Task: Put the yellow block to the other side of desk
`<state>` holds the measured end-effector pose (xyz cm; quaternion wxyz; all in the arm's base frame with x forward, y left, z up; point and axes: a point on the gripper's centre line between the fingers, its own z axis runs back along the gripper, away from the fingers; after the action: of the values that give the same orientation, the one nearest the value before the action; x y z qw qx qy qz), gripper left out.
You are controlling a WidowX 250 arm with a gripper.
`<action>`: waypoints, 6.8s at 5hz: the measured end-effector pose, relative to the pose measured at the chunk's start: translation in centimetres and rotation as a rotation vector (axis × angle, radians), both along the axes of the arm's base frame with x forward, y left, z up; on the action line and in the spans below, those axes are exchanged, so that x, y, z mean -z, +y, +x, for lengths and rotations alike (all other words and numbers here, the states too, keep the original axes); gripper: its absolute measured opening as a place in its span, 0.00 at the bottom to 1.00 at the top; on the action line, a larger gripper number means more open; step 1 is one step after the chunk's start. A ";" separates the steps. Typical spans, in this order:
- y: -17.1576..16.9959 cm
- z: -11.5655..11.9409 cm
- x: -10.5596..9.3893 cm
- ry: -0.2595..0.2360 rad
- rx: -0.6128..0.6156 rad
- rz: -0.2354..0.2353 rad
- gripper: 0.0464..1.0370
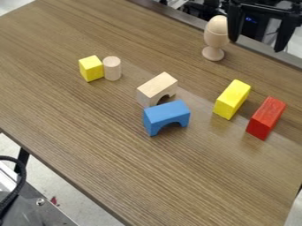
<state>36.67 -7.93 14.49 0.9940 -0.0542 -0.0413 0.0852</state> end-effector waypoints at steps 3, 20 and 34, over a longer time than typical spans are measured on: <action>-0.4 1.7 3.0 0.006 0.151 0.010 0.96; -2.1 -1.0 5.5 -0.010 0.176 -0.070 0.54; -5.0 0.5 4.7 -0.084 0.137 -0.030 0.96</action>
<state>37.19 -12.97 9.75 0.9940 -0.0752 -0.0781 0.0154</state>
